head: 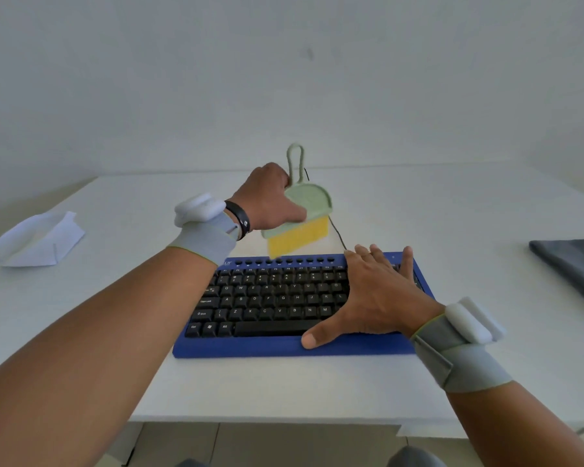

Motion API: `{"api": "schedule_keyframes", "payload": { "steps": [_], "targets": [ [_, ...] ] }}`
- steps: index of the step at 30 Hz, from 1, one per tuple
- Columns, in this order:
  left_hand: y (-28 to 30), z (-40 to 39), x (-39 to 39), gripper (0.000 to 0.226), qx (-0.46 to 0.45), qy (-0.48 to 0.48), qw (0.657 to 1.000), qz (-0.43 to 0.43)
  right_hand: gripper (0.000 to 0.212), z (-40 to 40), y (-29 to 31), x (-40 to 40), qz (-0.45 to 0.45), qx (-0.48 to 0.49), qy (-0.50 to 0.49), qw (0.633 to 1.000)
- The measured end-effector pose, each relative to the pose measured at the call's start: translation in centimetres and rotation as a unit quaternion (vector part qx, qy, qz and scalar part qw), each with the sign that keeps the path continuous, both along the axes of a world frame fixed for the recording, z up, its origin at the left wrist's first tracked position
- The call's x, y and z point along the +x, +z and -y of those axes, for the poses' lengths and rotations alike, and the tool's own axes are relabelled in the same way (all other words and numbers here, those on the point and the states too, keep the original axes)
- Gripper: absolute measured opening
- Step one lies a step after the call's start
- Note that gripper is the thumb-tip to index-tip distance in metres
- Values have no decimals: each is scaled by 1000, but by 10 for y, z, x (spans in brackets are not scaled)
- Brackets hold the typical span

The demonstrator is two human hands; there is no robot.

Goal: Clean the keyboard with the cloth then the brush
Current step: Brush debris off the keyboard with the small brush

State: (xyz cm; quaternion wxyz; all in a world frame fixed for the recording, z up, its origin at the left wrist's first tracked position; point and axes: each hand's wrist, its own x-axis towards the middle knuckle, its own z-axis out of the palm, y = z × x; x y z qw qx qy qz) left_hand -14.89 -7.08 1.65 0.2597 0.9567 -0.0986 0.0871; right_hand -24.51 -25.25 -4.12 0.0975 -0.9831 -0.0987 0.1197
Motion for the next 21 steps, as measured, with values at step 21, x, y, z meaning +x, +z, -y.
{"api": "schedule_keyframes", "payload": {
  "steps": [21],
  "targets": [
    [-15, -17, -42, 40, -31, -41, 996, -74, 161, -4, -7, -6, 12, 25, 9, 1000]
  ]
}}
